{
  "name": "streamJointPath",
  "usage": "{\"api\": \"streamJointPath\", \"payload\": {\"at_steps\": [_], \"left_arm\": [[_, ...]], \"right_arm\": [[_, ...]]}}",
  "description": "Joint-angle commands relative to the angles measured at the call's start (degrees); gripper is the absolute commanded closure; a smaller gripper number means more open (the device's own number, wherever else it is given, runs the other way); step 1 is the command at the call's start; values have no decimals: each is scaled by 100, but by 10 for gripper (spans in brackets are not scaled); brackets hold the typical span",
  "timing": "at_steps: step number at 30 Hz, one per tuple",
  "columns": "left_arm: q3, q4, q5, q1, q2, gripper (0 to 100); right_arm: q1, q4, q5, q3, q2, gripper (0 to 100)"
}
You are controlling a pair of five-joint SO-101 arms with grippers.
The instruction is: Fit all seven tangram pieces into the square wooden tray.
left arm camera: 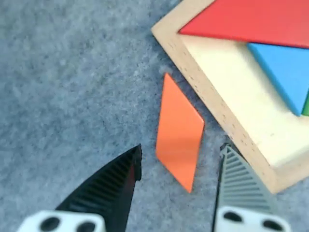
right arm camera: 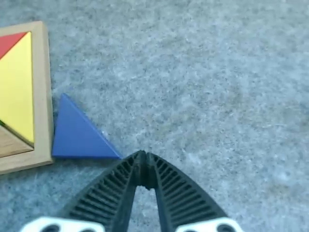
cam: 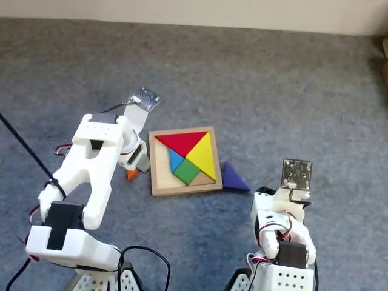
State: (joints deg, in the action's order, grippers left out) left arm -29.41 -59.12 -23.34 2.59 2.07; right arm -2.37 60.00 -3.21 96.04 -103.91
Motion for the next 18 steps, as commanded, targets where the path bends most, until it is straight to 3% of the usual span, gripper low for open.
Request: {"api": "streamJointPath", "payload": {"at_steps": [1,8,14,18], "left_arm": [[-84,273,-149,31,-268,748],[-462,774,-149,22,-259,748],[-409,774,-149,13,-84,748],[259,431,-141,-66,488,766]], "right_arm": [[-75,31,18,646,-22,995],[-75,31,26,646,-22,995],[-75,31,26,646,-22,995],[-75,31,26,646,-31,995]]}}
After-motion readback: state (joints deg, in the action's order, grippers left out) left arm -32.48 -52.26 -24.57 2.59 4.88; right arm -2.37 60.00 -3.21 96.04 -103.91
